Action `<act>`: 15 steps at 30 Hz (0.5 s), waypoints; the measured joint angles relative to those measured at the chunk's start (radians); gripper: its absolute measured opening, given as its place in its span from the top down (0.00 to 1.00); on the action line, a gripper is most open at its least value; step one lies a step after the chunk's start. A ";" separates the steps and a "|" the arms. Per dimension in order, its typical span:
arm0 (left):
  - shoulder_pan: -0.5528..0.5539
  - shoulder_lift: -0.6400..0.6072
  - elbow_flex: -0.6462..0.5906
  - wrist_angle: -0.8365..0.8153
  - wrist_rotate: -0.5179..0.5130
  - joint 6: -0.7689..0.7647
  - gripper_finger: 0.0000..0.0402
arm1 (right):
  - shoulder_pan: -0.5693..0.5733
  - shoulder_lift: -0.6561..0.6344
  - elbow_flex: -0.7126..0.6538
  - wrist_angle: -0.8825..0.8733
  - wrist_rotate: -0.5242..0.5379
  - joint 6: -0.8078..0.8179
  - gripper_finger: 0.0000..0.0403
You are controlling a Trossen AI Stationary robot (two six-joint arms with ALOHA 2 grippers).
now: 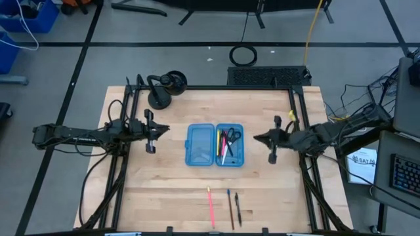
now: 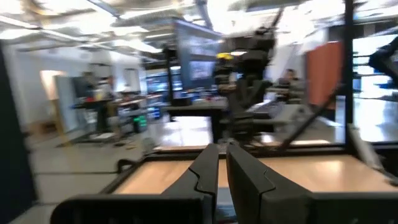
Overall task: Pick & place school supplies into a supply box
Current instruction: Put the pink pencil into the blue supply box
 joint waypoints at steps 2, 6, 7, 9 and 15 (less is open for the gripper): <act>0.000 0.000 0.000 0.001 -0.071 -0.001 0.91 | -0.028 -0.038 0.000 0.014 -0.010 -0.027 1.00; 0.000 0.000 0.000 -0.007 -0.169 0.006 0.91 | -0.035 -0.136 -0.016 0.045 -0.087 -0.125 1.00; 0.000 0.000 0.000 -0.018 -0.177 0.008 0.91 | -0.036 -0.165 -0.032 0.072 -0.104 -0.148 1.00; 0.000 0.000 0.000 -0.050 -0.180 0.008 0.91 | -0.041 -0.218 -0.070 0.126 -0.140 -0.176 1.00; 0.000 0.000 0.000 -0.193 -0.181 0.003 0.91 | -0.080 -0.337 -0.201 0.178 -0.239 -0.210 1.00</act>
